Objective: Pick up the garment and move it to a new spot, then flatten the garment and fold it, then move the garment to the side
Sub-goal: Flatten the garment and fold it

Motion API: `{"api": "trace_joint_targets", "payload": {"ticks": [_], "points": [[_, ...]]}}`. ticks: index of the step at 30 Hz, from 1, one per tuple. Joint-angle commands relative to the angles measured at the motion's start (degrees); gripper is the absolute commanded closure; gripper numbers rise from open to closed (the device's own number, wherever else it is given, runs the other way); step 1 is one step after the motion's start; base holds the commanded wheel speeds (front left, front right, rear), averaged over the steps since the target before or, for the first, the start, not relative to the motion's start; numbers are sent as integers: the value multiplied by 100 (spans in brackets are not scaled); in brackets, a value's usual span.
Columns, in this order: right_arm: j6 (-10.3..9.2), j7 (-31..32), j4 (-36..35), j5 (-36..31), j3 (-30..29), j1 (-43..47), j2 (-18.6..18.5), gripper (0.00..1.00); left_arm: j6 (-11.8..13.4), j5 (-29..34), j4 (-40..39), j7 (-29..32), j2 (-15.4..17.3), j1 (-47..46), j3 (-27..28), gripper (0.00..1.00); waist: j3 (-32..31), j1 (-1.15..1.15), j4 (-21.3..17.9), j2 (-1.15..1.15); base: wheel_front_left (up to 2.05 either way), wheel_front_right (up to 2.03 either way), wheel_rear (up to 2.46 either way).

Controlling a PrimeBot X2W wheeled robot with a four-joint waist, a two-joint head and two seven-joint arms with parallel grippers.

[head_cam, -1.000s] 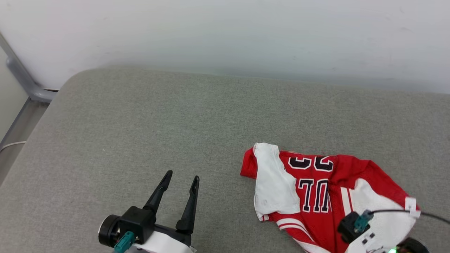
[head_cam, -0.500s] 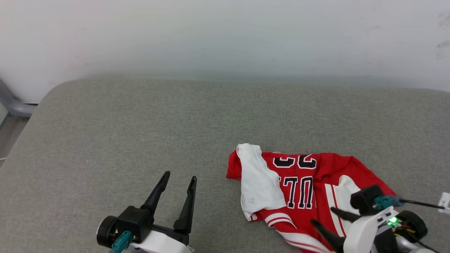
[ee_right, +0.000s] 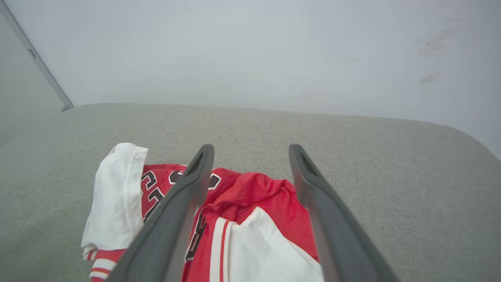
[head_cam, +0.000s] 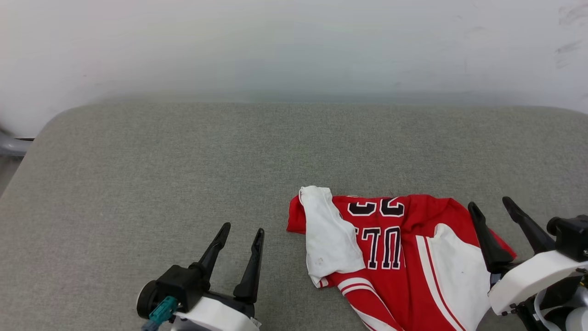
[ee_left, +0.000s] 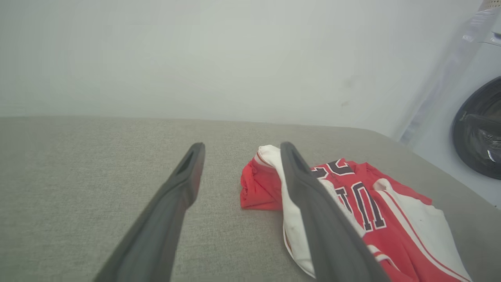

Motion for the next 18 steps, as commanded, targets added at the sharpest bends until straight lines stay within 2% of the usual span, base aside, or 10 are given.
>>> {"api": "trace_joint_targets", "payload": {"ticks": [1, 3, 5, 10, 13, 18], "points": [[-2, -160, 87, -113, -103, 56, 167, 0, 2, -123, 149, -15, 1, -146, -62, 0, 68, 0, -50, 0, 0, 0, 0], [-2, -284, 143, -197, -173, 72, 307, 0, 2, -193, 289, 261, 32, -368, -156, 0, 148, 0, -97, 0, 0, 0, 0], [-3, -360, 164, -267, -233, 80, 398, 0, 3, -223, 341, 867, 73, -614, -277, 0, 231, 0, -142, 0, 0, 0, 0], [-3, -428, 138, -389, -313, 61, 492, 0, 138, -290, 22, 2915, 47, -1335, -571, 0, 444, 0, -268, 0, 0, 0, 0], [-2, -451, 135, -434, -292, -7, 531, 0, 137, -279, -231, 4002, 71, -1729, -837, 0, 549, 0, -360, 0, 0, 0, 0], [-2, -545, 197, -448, -186, -129, 612, 0, 183, -20, -244, 4876, 179, -2135, -1102, 0, 725, 0, -536, 0, 0, 0, 0]]}}
